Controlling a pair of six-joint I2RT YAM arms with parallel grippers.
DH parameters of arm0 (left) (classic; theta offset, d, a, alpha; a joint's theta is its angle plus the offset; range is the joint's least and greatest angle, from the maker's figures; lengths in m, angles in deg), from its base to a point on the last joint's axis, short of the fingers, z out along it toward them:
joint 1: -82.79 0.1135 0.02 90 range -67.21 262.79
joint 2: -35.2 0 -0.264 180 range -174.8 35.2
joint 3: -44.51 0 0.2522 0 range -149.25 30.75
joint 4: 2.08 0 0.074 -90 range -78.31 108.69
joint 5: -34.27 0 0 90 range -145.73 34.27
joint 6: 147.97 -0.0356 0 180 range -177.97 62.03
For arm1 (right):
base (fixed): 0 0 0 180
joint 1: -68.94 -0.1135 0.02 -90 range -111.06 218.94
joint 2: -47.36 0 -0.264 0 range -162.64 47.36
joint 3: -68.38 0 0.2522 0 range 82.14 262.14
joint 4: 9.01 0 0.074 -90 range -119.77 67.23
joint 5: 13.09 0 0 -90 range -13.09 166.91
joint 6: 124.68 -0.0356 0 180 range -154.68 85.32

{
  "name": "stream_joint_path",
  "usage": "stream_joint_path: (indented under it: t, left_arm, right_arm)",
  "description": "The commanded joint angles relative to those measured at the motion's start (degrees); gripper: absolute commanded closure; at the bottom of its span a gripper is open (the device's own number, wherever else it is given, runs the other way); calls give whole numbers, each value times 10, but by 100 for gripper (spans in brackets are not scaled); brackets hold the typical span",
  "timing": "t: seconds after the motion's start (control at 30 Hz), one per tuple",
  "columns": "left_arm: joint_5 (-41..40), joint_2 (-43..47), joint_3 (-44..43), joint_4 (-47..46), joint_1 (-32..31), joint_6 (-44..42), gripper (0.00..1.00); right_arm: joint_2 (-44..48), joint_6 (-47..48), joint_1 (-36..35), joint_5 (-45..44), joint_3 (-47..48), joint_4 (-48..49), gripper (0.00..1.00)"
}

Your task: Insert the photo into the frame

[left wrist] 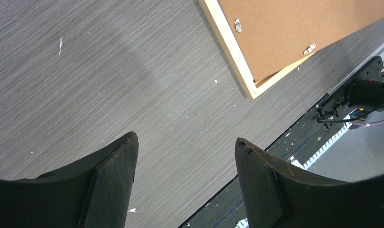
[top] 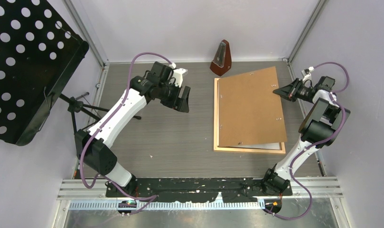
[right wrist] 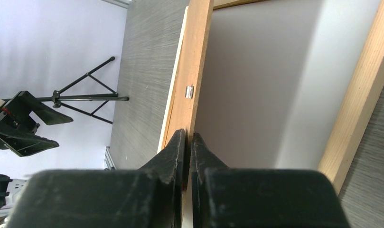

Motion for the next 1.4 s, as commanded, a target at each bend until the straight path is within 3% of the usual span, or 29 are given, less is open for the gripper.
stream_joint_path:
  t: [0.0,0.27,0.73,1.37]
  left_arm:
    - [7,-5,-13,-17,-3,-8,27]
    - [6,-3,-10,-17,-3,-9,27]
    - [5,-6,-13,-16,-4,-9,27]
    - [-3,-9,-12,-17,-10,-12,27]
  right_arm:
    - [19,3,12,0,-13,89,94]
    - [19,-12,7,-15,-36,107,94]
    - [-3,17,2,-89,-11,-7,94]
    - [-5,-38,-4,-115,-11,-63,94]
